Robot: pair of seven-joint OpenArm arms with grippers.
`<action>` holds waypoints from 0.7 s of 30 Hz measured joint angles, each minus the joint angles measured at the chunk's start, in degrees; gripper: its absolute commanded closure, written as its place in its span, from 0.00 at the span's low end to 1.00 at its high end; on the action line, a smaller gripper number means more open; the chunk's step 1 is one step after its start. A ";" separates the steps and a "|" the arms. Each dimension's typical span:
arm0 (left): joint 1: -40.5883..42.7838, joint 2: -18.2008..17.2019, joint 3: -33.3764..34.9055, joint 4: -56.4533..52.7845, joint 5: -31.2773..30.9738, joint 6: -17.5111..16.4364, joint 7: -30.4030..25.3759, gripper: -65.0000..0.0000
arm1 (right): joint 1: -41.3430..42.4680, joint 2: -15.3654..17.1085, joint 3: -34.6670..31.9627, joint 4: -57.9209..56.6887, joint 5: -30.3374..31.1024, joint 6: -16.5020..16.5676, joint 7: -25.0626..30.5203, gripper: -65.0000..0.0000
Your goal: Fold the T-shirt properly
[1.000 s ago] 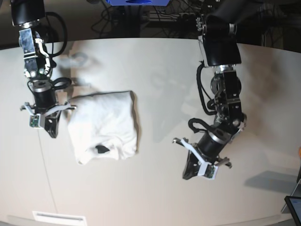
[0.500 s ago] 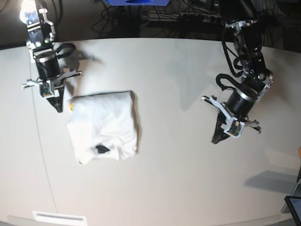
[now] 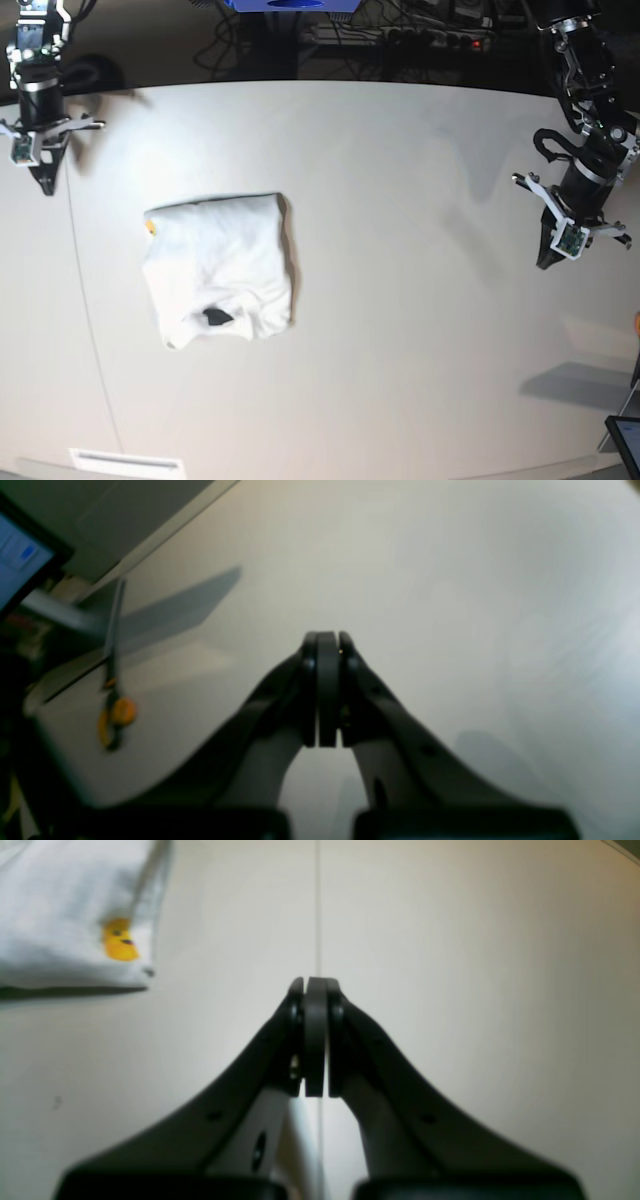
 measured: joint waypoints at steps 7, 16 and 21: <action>15.52 -2.64 -4.98 -0.07 0.00 -0.17 -10.19 1.00 | -5.38 -7.61 11.98 1.79 -0.44 7.82 -0.11 1.00; 29.86 0.26 -10.03 -3.63 0.11 -0.04 -16.28 1.00 | -12.76 -12.35 17.51 1.84 -0.63 8.09 -0.44 1.00; 30.88 1.31 -8.98 -12.13 5.11 0.02 -17.40 1.00 | -14.34 -12.33 17.55 -1.62 -0.61 8.44 -8.87 1.00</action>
